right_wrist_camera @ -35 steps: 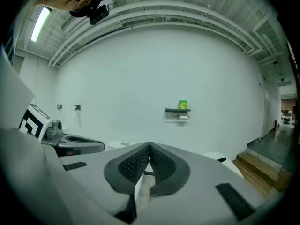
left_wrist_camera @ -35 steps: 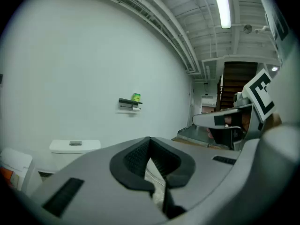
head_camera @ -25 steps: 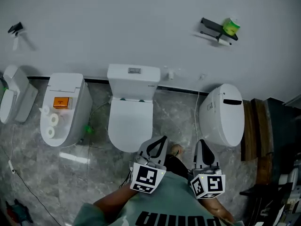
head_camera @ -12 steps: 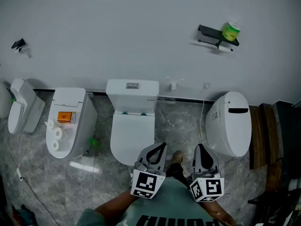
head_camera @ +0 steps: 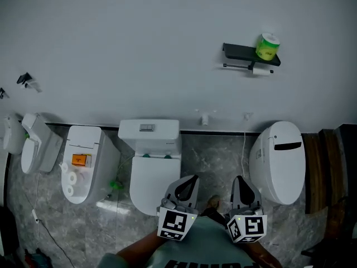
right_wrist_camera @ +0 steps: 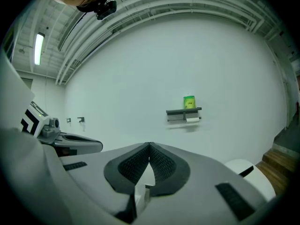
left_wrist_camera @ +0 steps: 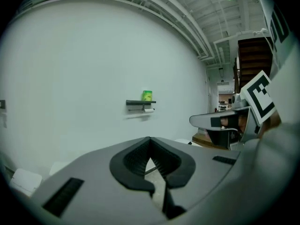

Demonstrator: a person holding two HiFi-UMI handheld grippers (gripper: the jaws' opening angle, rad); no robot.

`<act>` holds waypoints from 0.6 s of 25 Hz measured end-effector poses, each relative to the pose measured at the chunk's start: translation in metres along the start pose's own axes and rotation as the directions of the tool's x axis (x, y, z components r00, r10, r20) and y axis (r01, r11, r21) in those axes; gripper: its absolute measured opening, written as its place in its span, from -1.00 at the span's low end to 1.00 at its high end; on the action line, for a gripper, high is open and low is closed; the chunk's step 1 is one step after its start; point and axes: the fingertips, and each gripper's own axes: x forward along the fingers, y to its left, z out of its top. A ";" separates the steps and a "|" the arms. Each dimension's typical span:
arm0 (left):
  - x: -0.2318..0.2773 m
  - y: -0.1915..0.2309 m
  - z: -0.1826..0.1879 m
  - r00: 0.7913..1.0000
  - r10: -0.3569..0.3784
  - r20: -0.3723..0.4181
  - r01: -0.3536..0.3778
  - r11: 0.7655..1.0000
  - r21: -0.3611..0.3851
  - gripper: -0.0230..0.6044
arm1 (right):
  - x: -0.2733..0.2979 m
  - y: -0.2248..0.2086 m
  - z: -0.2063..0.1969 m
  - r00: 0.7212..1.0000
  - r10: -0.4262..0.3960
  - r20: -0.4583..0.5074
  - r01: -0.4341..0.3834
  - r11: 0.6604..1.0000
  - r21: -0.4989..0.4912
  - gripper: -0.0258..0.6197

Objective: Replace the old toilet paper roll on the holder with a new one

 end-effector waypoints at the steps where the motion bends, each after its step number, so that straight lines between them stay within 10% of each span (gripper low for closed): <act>1: 0.010 -0.002 0.005 1.000 0.008 -0.001 -0.008 1.000 0.001 -0.91 | 0.006 -0.009 0.003 1.000 0.009 0.002 -0.009 1.000 0.001 -0.90; 15: 0.131 -0.065 0.048 1.000 -0.021 -0.014 0.022 0.997 0.080 -0.91 | 0.044 -0.125 0.035 0.998 0.038 0.048 -0.035 0.997 -0.065 -0.90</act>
